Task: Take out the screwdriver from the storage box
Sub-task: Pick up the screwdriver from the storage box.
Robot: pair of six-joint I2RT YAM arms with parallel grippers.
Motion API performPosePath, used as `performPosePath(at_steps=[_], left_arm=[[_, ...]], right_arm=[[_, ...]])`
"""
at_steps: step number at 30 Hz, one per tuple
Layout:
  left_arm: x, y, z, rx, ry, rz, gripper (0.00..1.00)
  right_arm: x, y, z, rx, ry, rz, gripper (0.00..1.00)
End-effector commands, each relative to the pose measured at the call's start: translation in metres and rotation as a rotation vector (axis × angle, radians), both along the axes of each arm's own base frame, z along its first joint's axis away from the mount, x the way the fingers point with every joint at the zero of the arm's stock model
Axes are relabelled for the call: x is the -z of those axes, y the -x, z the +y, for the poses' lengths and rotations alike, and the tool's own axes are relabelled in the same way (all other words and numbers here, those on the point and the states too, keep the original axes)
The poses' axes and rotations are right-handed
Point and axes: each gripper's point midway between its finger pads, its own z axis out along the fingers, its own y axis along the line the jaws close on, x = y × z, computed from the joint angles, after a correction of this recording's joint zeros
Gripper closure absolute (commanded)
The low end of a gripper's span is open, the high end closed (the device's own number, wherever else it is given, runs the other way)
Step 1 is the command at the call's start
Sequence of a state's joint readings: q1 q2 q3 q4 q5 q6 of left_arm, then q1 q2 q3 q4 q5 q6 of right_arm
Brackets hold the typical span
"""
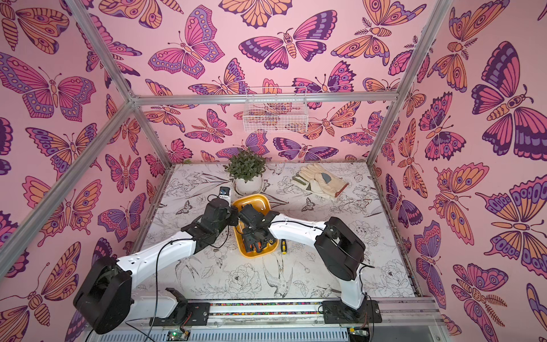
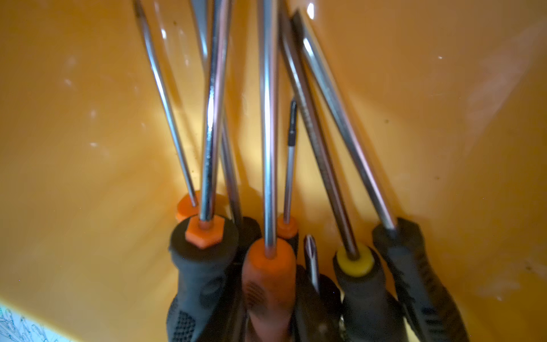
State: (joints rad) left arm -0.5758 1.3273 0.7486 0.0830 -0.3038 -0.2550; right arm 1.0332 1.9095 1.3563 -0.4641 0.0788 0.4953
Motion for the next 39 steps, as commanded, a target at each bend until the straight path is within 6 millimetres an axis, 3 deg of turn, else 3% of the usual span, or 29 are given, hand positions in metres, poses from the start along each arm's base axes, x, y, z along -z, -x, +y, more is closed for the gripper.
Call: performPosePath(at_steps=[1, 8, 20, 30, 39], left_arm=[[0.016, 0.012, 0.000, 0.027, -0.018, 0.045, 1.00], [0.017, 0.011, -0.001, 0.027, -0.018, 0.047, 1.00], [0.022, 0.008, 0.000, 0.015, -0.029, 0.060, 1.00], [0.021, 0.009, 0.001, 0.014, -0.029, 0.057, 1.00], [0.019, 0.010, 0.002, 0.015, -0.029, 0.051, 1.00]], right_arm=[[-0.003, -0.007, -0.006, 0.028, -0.001, -0.016, 0.84], [-0.029, -0.002, -0.009, 0.026, -0.070, -0.043, 1.00], [-0.068, 0.012, -0.022, 0.031, -0.170, -0.061, 1.00], [-0.089, 0.021, -0.067, 0.086, -0.138, -0.126, 1.00], [-0.076, 0.020, -0.117, 0.170, -0.069, -0.119, 1.00]])
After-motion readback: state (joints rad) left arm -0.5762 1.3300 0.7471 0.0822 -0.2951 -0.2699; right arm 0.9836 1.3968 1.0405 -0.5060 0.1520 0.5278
